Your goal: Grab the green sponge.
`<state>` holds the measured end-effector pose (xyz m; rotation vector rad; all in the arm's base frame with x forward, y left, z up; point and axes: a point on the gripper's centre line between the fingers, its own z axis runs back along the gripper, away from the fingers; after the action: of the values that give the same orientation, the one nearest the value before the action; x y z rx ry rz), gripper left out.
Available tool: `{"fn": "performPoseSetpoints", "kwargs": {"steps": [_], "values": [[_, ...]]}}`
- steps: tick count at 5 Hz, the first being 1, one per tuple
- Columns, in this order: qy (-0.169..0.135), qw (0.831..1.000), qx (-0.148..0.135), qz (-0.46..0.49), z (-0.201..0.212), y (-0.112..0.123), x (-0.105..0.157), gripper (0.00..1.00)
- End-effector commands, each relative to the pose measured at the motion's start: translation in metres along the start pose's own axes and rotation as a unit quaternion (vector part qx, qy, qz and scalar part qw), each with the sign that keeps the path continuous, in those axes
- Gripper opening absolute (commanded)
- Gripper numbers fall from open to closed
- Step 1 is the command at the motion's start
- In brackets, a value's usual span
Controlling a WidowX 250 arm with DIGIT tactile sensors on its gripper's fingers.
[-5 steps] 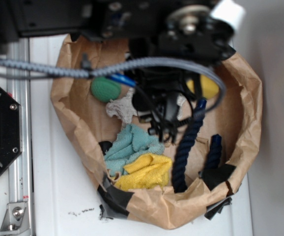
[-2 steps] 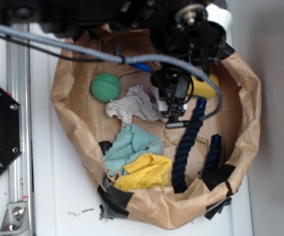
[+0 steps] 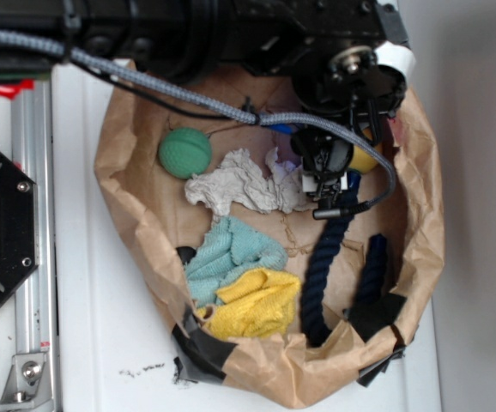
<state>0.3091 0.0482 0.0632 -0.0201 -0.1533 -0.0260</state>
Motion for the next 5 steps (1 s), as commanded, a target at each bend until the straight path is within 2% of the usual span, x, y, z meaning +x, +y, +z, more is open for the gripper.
{"fn": "performPoseSetpoints", "kwargs": {"steps": [1, 2, 3, 4, 5], "values": [[-0.036, 0.999, 0.008, -0.004, 0.018, 0.01, 0.017, 1.0], [-0.036, 0.999, 0.008, -0.004, 0.018, 0.01, 0.017, 1.0], [-0.096, 0.995, -0.006, -0.023, 0.013, 0.01, 0.016, 1.0], [-0.121, 0.992, -0.026, -0.017, -0.006, 0.013, 0.024, 1.0], [-0.104, 0.994, -0.002, -0.018, -0.027, 0.012, 0.027, 0.0]]}}
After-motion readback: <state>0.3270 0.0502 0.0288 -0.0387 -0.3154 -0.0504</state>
